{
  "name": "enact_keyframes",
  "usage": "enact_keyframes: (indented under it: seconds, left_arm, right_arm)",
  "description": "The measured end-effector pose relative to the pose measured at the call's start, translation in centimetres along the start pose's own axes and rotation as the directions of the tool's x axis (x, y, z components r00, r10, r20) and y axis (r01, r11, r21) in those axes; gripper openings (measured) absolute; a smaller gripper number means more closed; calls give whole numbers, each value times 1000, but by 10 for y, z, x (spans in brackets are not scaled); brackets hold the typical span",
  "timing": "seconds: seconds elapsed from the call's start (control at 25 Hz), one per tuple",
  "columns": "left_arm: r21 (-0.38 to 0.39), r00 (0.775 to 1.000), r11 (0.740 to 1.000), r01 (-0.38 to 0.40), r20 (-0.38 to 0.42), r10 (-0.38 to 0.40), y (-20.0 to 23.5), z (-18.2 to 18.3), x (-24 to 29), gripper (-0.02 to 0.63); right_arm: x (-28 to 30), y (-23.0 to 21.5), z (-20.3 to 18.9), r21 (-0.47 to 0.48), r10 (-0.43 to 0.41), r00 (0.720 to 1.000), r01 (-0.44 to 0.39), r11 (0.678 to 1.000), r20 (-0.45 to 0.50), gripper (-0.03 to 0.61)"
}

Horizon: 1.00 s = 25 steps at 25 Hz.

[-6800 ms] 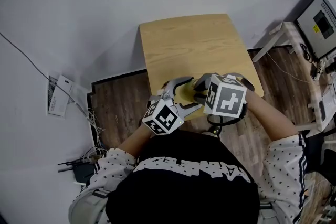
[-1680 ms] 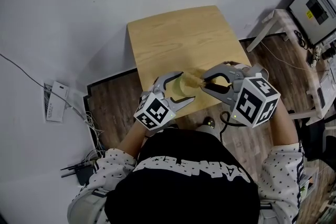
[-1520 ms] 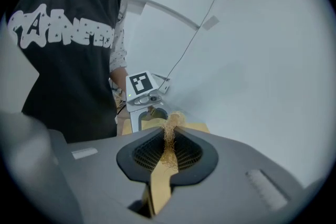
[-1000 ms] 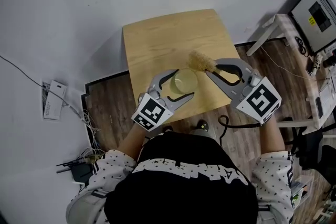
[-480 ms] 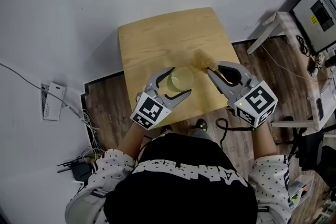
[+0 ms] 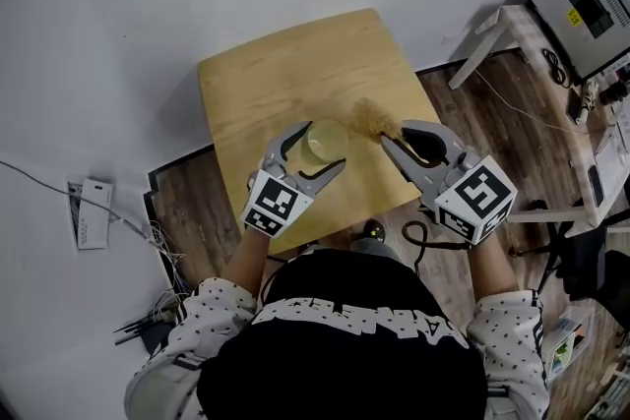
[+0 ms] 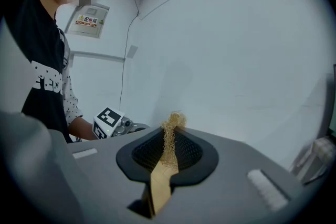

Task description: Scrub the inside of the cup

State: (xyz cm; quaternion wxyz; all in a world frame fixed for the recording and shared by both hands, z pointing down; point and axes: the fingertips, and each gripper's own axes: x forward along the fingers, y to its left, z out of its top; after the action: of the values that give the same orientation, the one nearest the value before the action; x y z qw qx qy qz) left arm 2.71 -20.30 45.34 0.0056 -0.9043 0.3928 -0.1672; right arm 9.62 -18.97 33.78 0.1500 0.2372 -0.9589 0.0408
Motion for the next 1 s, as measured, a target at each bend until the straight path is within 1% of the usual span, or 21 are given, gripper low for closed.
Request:
enact_keyframes:
  seconds: [0.24, 0.64, 1.0]
  left_arm:
    - [6, 1000, 1000, -8, -13, 8, 11, -12, 16, 365]
    - [-22, 998, 1000, -20, -52, 19, 26, -44, 39, 365]
    - [-85, 997, 996, -36, -67, 30, 40, -69, 59, 365]
  right_arm:
    - [1, -8, -6, 61, -29, 1000, 28, 998, 8, 55]
    - [1, -13, -19, 103, -73, 997, 75, 992, -25, 55]
    - [0, -17, -26, 127, -117, 992, 123, 984, -50, 55]
